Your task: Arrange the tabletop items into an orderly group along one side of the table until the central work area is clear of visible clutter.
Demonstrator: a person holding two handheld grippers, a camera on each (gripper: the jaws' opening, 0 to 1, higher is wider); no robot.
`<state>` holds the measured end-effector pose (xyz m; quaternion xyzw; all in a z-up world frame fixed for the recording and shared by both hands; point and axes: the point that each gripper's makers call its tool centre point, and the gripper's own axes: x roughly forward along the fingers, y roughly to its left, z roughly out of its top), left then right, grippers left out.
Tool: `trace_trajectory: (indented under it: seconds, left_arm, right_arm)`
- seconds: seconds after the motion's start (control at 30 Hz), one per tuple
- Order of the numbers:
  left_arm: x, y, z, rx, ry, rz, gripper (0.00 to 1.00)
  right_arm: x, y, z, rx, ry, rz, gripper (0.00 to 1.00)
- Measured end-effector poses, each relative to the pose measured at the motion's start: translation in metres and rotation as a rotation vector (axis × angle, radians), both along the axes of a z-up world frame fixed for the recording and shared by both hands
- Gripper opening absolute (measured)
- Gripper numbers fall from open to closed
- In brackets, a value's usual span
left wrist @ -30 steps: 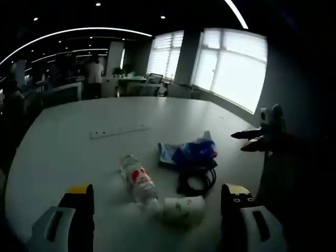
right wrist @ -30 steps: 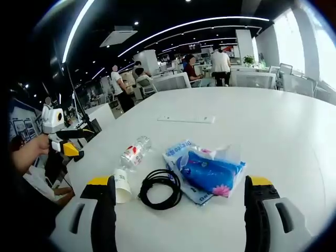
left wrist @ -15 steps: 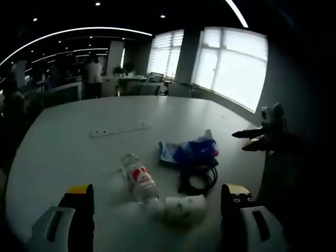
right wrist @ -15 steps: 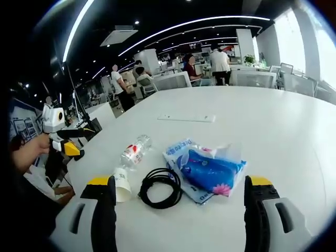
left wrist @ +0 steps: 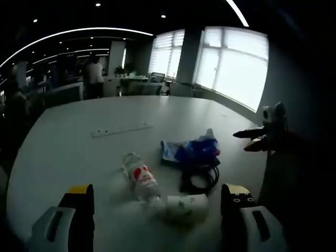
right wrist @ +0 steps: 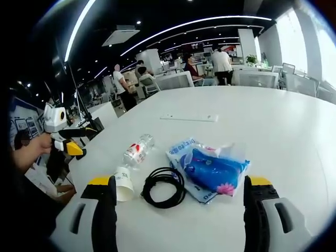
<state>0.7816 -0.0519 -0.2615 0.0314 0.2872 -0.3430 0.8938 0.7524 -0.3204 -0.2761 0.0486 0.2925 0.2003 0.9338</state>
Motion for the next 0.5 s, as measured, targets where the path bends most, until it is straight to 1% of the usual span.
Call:
trace_trajectory:
  seconds: [0.2, 0.4, 0.5]
  left_arm:
    - [0.000, 0.002, -0.010, 0.015, 0.003, 0.006, 0.99]
    - [0.000, 0.000, -0.016, 0.021, 0.018, 0.018, 0.95]
    - [0.001, -0.001, -0.029, 0.037, 0.042, 0.024, 0.92]
  right_arm:
    - [-0.002, 0.004, -0.001, -0.002, 0.002, 0.008, 0.97]
    - [-0.005, 0.005, -0.005, -0.004, 0.012, 0.012, 0.96]
    - [-0.007, 0.004, -0.005, -0.004, 0.012, 0.009, 0.95]
